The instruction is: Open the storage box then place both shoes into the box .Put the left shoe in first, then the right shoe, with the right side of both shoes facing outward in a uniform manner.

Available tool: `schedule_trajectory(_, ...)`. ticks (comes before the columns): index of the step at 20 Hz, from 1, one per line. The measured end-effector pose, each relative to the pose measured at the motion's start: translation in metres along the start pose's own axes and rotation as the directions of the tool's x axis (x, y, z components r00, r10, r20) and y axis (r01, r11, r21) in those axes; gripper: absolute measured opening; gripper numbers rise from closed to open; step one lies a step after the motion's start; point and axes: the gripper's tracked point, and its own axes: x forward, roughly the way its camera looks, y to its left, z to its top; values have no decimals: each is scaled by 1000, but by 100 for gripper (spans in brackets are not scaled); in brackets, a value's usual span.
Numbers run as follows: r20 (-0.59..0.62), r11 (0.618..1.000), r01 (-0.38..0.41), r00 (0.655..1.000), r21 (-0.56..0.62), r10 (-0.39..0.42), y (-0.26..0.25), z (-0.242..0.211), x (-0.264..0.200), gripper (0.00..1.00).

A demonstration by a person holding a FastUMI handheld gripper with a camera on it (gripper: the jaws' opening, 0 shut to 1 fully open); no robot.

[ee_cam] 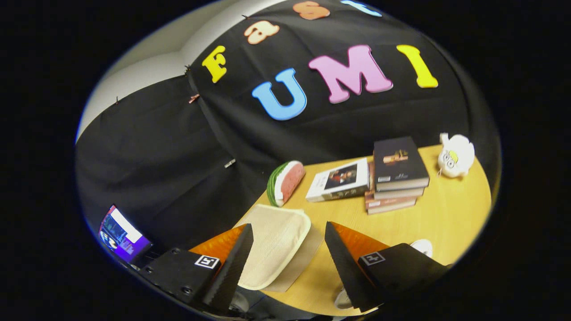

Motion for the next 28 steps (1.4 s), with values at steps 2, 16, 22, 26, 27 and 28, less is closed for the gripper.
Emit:
schedule_trajectory(2,-82,990,-60,994,125,70,6,-21,10,98)
schedule_trajectory(16,-315,807,42,932,589,181,-22,-140,83,97)
schedule_trajectory(22,-224,708,-86,916,701,333,24,-134,88,95)
schedule_trajectory(26,-176,697,-76,943,713,283,14,-113,92,23)
schedule_trajectory(27,-146,681,-102,944,725,297,40,-120,103,5)
schedule_trajectory(28,-128,672,-120,943,731,307,30,-94,90,5)
